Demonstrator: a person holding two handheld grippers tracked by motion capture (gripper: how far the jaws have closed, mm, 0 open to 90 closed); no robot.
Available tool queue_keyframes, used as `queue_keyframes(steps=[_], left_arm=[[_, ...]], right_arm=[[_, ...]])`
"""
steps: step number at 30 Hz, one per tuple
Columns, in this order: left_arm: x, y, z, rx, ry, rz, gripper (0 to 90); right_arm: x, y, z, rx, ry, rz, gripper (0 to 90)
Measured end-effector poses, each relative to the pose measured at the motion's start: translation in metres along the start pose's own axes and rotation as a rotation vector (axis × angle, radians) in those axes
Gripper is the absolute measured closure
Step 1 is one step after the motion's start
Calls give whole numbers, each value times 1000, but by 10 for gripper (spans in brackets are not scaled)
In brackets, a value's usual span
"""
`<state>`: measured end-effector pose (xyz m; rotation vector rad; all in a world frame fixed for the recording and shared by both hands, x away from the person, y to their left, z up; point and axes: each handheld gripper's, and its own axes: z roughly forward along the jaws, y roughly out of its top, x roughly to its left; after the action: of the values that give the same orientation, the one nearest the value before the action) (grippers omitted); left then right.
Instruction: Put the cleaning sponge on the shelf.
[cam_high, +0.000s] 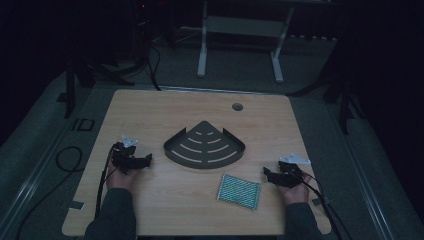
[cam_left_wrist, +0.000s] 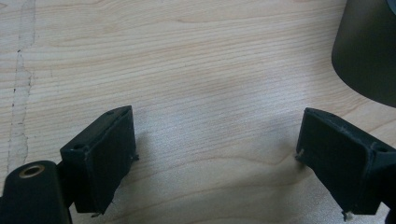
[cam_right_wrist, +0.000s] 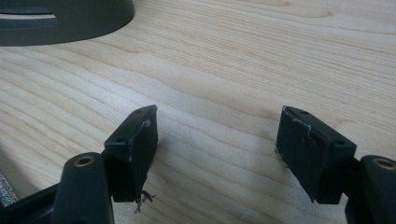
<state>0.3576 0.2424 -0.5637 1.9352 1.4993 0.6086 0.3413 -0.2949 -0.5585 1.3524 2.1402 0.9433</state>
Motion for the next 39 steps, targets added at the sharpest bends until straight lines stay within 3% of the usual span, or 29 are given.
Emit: queue_keyframes(steps=[6,9,11,17,21,25,28,39], left_arm=[[0,0,0,0,1,-1,121],[0,0,0,0,2,-2,121],[0,0,0,0,2,-2,121],[-1,0,0,0,5,-5,120],[-1,0,0,1,7,-6,120],[-1,0,0,1,8,-7,120],[-1,0,0,1,8,-7,120],[-1,1,0,1,9,-8,120]], right_arm=[[-1,0,-1,-7,-15,15,353],[0,0,-2,-8,-22,23,433],[0,2,-7,-3,0,21,516],[9,14,-28,-46,1,-53,620],[17,20,-38,-35,2,-115,674],[17,26,-45,-8,65,-111,769],[17,30,-48,2,79,-117,840],[42,52,-54,-1,118,-235,896]])
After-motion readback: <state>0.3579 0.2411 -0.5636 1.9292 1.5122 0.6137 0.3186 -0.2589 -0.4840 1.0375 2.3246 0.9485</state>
